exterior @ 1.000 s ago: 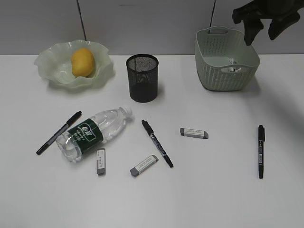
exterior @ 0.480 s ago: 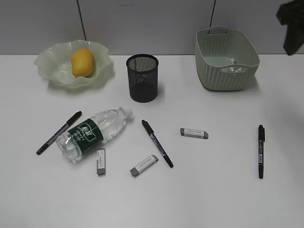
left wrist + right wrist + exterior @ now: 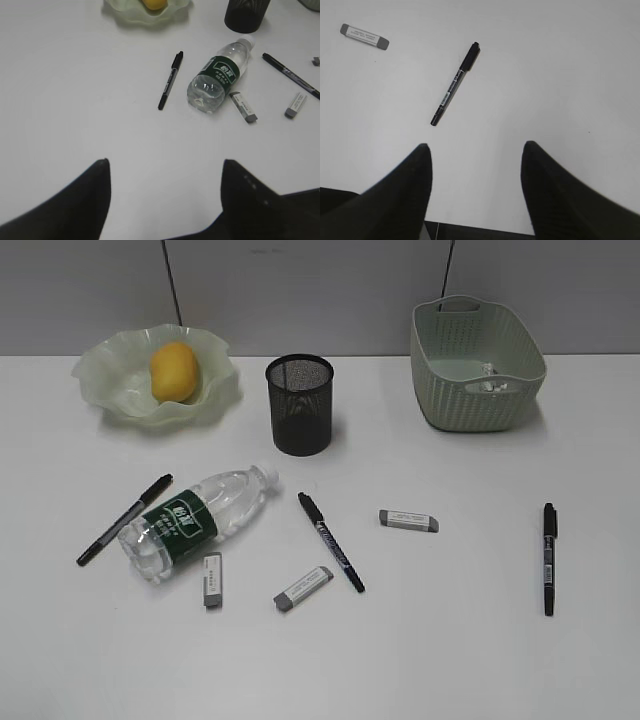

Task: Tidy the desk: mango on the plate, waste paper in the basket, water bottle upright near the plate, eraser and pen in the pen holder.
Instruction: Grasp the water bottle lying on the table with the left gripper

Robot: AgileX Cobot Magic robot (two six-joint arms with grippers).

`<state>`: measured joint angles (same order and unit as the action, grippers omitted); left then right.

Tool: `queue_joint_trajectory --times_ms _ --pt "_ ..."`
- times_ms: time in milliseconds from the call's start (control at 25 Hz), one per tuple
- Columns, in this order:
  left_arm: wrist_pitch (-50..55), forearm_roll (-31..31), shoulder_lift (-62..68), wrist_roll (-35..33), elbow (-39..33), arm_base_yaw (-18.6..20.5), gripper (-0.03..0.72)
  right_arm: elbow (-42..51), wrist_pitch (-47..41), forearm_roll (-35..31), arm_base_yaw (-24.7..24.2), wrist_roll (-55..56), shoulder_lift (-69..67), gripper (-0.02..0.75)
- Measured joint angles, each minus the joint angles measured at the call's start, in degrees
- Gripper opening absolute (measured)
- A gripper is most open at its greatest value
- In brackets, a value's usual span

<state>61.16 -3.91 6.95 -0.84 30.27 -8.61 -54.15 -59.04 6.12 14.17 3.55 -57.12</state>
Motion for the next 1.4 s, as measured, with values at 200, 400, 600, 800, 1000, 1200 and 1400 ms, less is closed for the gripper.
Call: queue_joint_trajectory --times_ms 200,400,600,800,1000,1200,1400 --pt "0.0 -0.1 0.0 0.0 0.0 0.0 0.523 9.7 3.3 -1.2 0.0 0.0 14.2 0.456" --pt "0.0 -0.1 0.0 0.0 0.0 0.0 0.523 16.8 3.6 -2.3 0.0 0.0 27.8 0.456" --pt "0.0 -0.1 0.0 0.0 0.0 0.0 0.523 21.2 2.2 -2.5 0.0 0.0 39.1 0.456" --pt "0.0 -0.1 0.0 0.0 0.0 0.0 0.523 22.0 0.7 -2.6 0.0 0.0 45.6 0.456" --pt "-0.9 -0.1 2.4 -1.0 0.5 0.0 0.523 22.3 0.7 -2.6 0.0 0.0 46.5 0.452" --pt "-7.3 -2.3 13.0 -7.1 2.6 0.0 0.526 22.5 0.7 -2.6 0.0 0.0 46.5 0.424" --pt "-14.2 -7.0 29.3 -10.9 5.6 0.0 0.575 22.5 0.8 -2.6 0.0 0.0 46.5 0.416"
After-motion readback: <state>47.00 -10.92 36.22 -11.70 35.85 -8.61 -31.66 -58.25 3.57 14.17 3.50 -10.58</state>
